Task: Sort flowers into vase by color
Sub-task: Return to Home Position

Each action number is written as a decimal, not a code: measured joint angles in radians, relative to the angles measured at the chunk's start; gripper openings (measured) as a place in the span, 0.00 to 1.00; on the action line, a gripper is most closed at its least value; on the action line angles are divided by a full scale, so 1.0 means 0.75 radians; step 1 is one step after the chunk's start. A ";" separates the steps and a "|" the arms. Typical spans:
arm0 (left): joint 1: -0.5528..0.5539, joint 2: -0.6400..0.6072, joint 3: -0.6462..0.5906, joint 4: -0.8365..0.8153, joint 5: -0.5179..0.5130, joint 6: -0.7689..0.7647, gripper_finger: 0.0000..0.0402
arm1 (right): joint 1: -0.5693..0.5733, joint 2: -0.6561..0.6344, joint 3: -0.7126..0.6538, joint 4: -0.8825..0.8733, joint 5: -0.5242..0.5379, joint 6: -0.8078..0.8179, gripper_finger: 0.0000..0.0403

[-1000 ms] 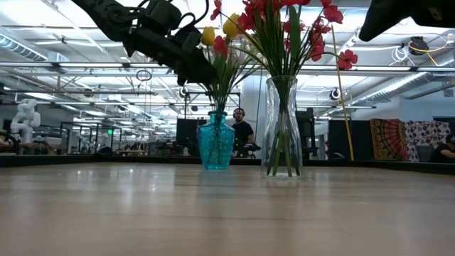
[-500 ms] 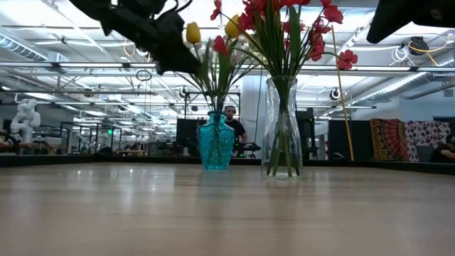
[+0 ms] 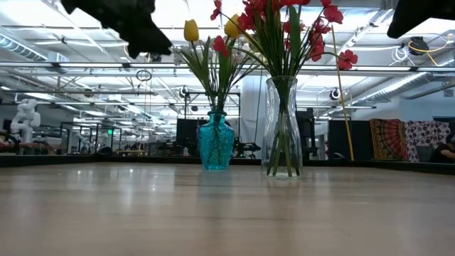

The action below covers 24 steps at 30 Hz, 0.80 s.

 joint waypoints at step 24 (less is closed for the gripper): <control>-0.505 -0.234 -0.644 0.619 -0.170 -0.248 0.02 | -0.020 -0.020 -0.280 0.394 -0.016 -0.415 0.00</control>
